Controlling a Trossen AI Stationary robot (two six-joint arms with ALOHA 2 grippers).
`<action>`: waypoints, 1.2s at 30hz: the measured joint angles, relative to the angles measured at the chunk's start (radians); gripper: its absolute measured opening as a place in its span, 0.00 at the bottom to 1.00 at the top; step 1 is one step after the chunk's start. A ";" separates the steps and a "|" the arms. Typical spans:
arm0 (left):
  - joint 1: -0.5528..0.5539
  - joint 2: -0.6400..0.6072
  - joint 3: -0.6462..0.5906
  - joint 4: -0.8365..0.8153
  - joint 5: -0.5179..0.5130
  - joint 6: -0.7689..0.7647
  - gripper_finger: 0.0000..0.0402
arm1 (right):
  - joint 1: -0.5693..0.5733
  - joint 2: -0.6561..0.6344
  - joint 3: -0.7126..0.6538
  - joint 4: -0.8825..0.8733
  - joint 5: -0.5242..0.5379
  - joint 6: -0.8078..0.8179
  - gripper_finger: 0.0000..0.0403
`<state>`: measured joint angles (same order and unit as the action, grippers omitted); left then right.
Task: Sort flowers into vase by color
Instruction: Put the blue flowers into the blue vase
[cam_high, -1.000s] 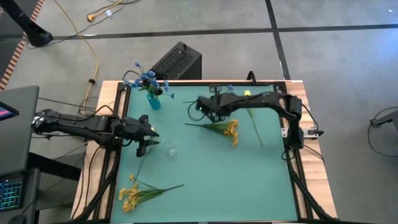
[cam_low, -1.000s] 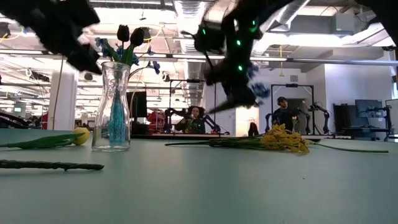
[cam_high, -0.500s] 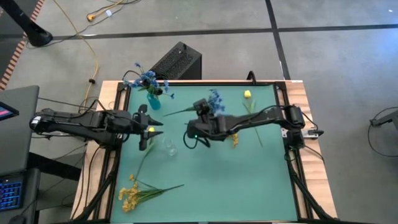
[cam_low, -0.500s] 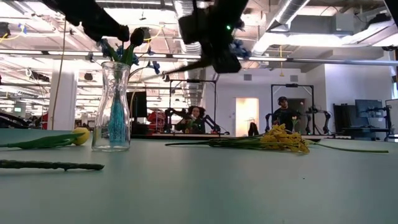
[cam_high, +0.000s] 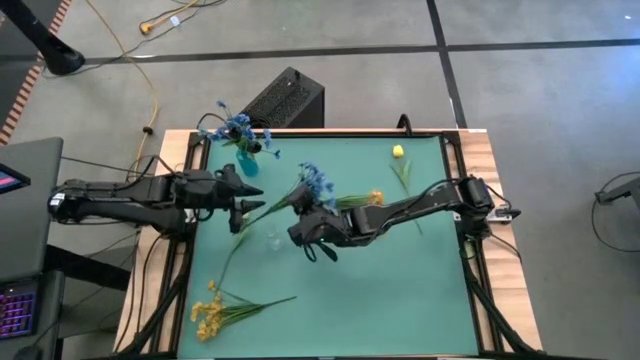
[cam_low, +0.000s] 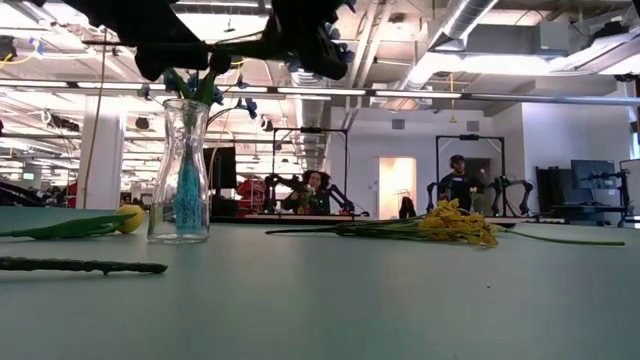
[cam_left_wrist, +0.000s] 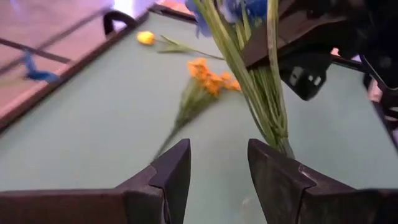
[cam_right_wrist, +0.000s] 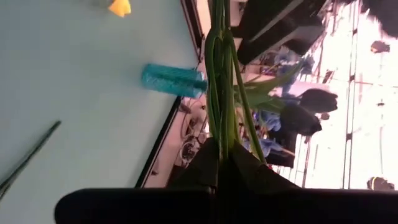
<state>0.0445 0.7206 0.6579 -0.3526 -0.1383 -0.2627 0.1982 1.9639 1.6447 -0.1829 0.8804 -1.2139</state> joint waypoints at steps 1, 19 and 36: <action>0.007 0.001 0.000 -0.002 0.030 -0.012 0.37 | 0.000 0.002 0.000 0.012 0.000 -0.014 0.09; 0.041 0.001 0.000 0.004 0.244 -0.083 0.37 | -0.015 0.004 0.000 0.111 -0.073 -0.160 0.09; 0.041 0.001 -0.001 -0.008 0.291 -0.074 0.31 | -0.058 0.005 0.000 0.216 -0.262 -0.470 0.09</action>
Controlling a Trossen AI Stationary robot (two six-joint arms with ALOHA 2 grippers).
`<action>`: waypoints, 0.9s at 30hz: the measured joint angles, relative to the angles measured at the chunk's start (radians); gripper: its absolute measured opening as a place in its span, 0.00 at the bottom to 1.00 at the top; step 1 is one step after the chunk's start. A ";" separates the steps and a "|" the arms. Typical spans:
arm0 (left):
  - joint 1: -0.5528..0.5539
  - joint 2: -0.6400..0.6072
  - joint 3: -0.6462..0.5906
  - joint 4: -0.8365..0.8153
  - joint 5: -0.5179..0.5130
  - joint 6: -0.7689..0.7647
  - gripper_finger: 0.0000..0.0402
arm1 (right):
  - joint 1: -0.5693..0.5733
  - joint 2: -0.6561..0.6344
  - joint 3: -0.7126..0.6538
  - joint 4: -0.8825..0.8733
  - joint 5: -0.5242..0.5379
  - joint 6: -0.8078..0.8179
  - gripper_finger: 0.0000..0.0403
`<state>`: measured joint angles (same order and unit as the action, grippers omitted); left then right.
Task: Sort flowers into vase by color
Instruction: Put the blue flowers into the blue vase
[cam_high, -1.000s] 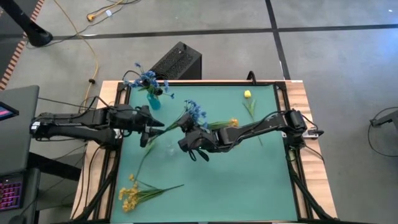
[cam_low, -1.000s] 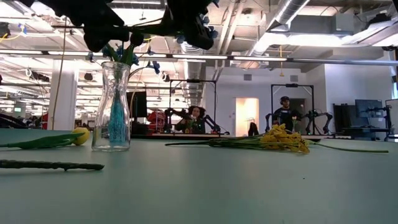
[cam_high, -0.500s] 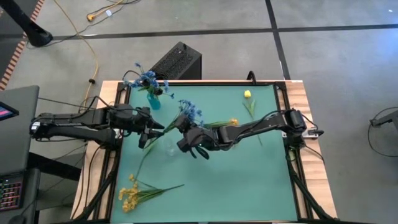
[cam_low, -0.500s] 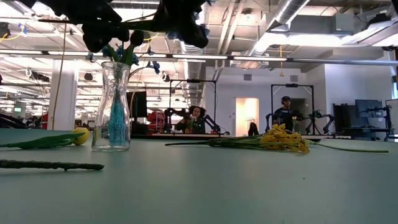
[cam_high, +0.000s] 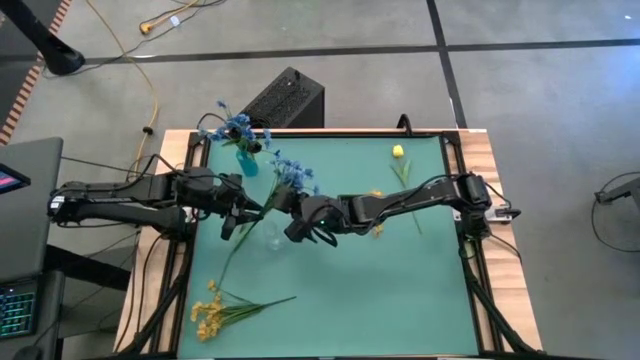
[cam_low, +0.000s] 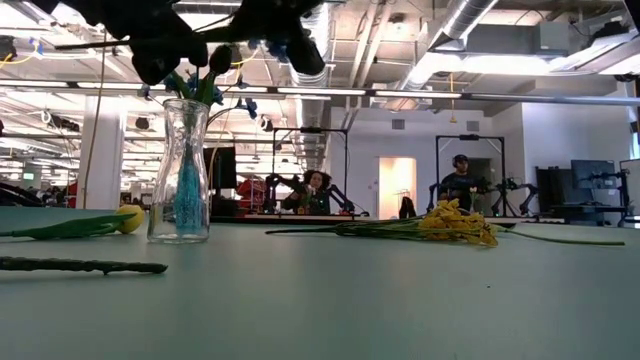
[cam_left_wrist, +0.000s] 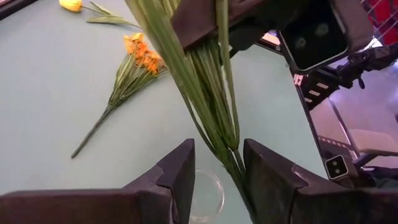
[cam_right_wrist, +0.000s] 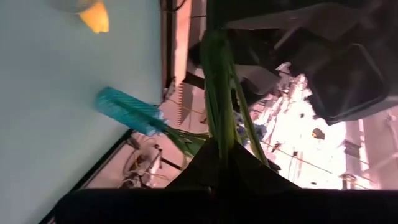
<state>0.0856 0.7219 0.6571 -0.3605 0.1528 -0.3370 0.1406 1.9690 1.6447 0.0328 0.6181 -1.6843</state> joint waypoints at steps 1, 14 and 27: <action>0.000 0.000 0.000 -0.003 0.000 0.000 0.31 | 0.000 0.000 0.000 0.012 -0.001 -0.005 0.09; 0.000 0.000 0.000 -0.018 0.018 0.054 0.26 | -0.020 0.000 0.000 0.023 -0.017 -0.078 0.09; 0.000 0.001 -0.001 -0.025 0.004 0.108 0.02 | -0.026 -0.001 0.001 0.019 -0.037 -0.074 0.12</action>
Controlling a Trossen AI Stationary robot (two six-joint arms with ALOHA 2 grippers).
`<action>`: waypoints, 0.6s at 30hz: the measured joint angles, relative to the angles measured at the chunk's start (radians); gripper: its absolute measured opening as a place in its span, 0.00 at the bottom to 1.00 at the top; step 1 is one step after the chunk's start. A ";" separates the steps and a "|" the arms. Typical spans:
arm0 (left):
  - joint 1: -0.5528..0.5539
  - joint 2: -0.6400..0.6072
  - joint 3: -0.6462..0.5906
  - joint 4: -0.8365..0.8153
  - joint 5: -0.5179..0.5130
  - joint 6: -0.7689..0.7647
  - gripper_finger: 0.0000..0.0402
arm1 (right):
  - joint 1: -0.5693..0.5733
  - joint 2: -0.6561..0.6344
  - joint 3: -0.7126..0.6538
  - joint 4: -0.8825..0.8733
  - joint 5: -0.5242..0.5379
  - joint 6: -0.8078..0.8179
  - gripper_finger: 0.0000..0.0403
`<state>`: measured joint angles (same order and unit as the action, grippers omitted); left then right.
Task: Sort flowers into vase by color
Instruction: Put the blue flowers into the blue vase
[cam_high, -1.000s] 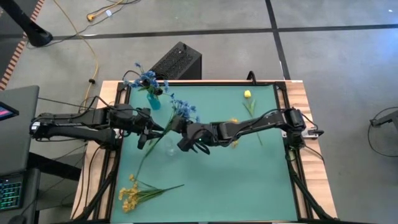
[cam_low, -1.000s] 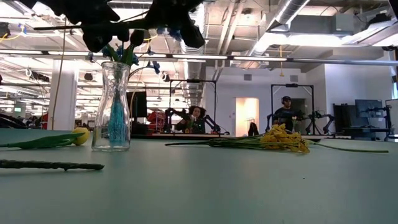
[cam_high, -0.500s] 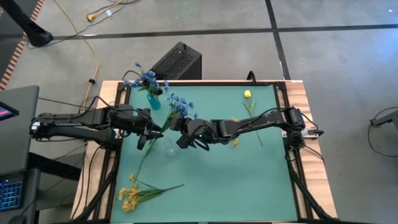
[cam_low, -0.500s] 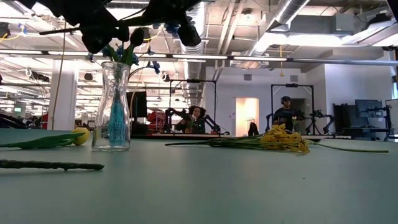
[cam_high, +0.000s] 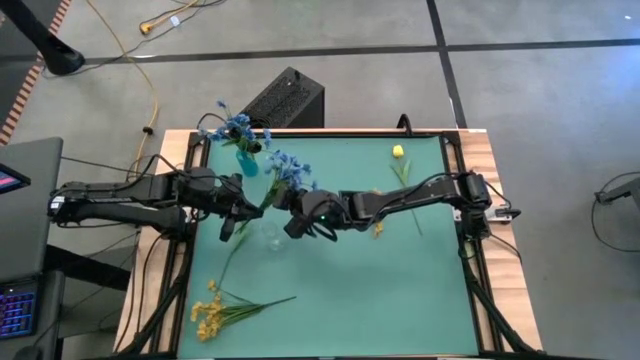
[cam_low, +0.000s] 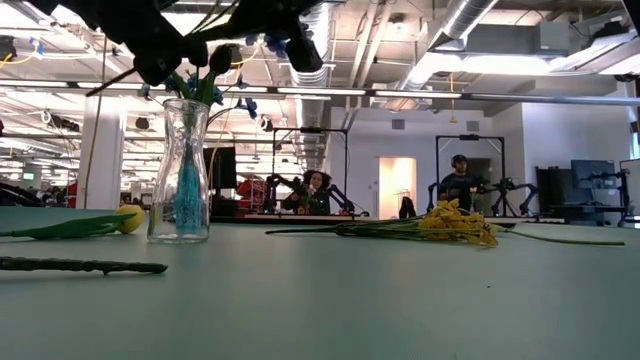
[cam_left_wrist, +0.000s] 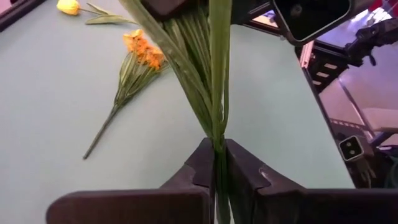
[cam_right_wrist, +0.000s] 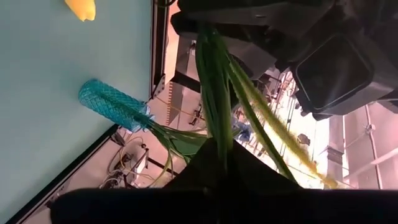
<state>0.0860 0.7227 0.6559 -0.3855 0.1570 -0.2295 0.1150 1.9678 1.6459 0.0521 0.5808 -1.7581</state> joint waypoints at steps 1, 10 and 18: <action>0.000 0.000 0.000 0.000 -0.008 0.000 0.02 | 0.000 0.000 0.000 0.000 0.000 0.010 0.13; 0.000 0.000 0.000 0.006 -0.023 0.004 0.02 | 0.001 -0.001 0.001 -0.060 -0.051 0.035 0.22; 0.000 0.000 0.000 0.015 -0.080 0.021 0.02 | 0.003 0.000 0.000 -0.076 -0.080 0.066 0.48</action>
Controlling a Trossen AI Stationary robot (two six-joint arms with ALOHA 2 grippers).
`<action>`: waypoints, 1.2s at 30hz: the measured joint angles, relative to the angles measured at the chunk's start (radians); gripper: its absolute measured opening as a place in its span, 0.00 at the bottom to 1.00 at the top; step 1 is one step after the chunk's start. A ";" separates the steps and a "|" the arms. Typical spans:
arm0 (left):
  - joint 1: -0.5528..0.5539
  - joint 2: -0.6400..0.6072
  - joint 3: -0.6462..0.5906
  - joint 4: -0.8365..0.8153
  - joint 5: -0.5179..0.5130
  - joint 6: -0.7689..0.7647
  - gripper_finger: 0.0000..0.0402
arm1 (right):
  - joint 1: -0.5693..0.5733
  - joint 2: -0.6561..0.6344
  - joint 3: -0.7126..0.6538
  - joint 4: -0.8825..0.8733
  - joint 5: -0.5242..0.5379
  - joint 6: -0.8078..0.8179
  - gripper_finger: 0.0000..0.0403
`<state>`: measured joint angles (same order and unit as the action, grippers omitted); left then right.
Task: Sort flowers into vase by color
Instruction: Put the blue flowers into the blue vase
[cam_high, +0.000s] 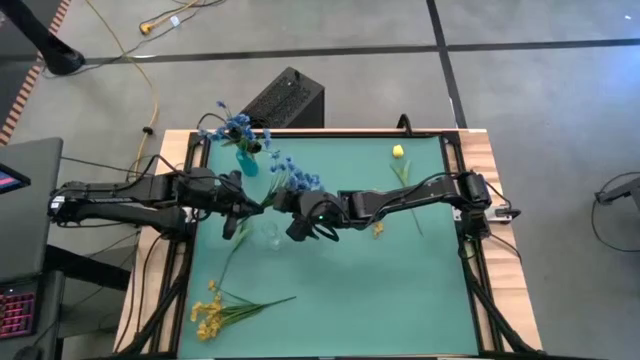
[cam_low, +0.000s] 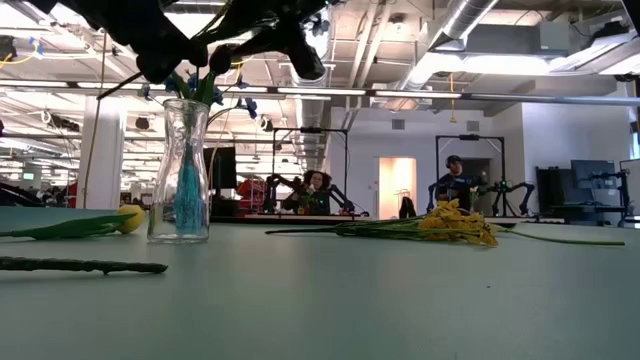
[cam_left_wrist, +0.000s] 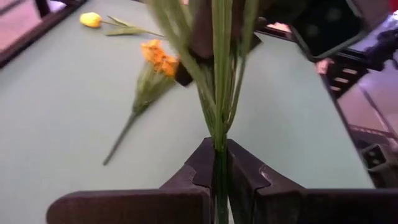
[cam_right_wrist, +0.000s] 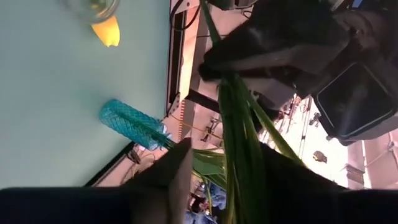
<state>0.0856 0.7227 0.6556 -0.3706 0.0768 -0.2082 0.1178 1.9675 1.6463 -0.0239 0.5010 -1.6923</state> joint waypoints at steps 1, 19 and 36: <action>0.000 0.000 0.000 0.001 -0.020 0.008 0.02 | 0.002 0.001 0.000 -0.001 -0.001 0.014 0.51; 0.000 -0.143 0.001 0.190 -0.270 0.352 0.02 | -0.006 0.002 -0.002 -0.115 0.096 0.630 0.66; 0.000 -0.369 -0.254 0.734 -0.613 0.599 0.01 | -0.145 0.002 -0.002 -0.515 0.067 1.251 0.66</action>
<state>0.0860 0.3533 0.4019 0.3633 -0.5364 0.3911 -0.0273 1.9697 1.6447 -0.5393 0.5678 -0.4409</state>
